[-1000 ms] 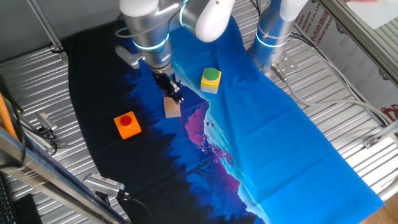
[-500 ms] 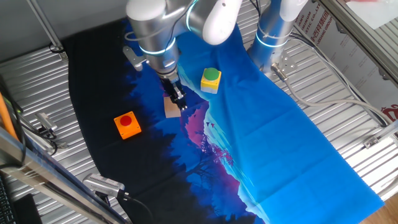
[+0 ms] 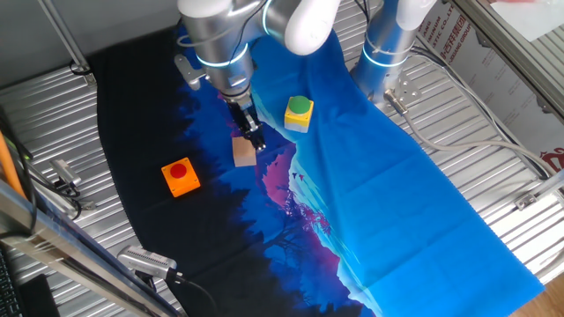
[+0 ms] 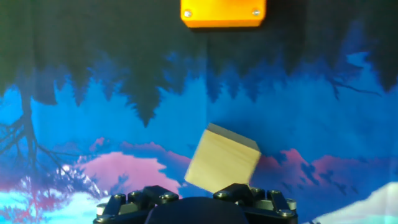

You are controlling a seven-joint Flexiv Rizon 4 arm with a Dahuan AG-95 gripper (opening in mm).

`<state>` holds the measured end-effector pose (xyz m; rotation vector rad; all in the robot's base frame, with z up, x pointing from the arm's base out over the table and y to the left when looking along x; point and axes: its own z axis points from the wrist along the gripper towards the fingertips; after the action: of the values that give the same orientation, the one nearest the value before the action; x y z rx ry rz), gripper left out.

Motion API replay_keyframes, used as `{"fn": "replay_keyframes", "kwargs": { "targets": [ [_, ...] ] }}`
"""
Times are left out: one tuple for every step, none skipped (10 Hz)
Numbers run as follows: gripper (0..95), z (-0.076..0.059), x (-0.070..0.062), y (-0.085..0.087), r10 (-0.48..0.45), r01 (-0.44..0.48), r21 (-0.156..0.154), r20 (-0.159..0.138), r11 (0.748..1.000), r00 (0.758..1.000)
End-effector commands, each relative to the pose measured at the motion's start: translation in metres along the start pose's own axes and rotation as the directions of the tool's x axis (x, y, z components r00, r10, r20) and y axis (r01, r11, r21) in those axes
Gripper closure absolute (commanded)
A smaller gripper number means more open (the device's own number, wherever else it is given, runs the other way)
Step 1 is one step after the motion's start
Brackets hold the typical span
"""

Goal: Pick up the small block on the left and move it to the right

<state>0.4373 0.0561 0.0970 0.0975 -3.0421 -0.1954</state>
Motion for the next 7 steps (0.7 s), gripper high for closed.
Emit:
{"fn": "replay_keyframes", "kwargs": {
  "targets": [
    [19.0,0.002,0.0,0.0,-0.446,0.446,0.003,-0.011,0.895,0.895],
    [19.0,0.004,0.003,0.0,-0.54,0.54,0.002,0.0,0.842,0.842],
    [19.0,0.005,0.005,0.0,-0.571,0.571,0.002,-0.001,0.821,0.821],
    [19.0,0.008,0.009,0.001,-0.715,0.715,0.005,0.001,0.699,0.699],
    [19.0,0.008,0.011,0.001,-0.811,0.811,0.017,0.005,0.585,0.585],
    [19.0,0.009,0.011,0.001,-0.87,0.869,0.026,0.01,0.494,0.494],
    [19.0,0.009,0.011,0.001,-0.929,0.928,0.036,0.013,0.37,0.37]
  ]
}}
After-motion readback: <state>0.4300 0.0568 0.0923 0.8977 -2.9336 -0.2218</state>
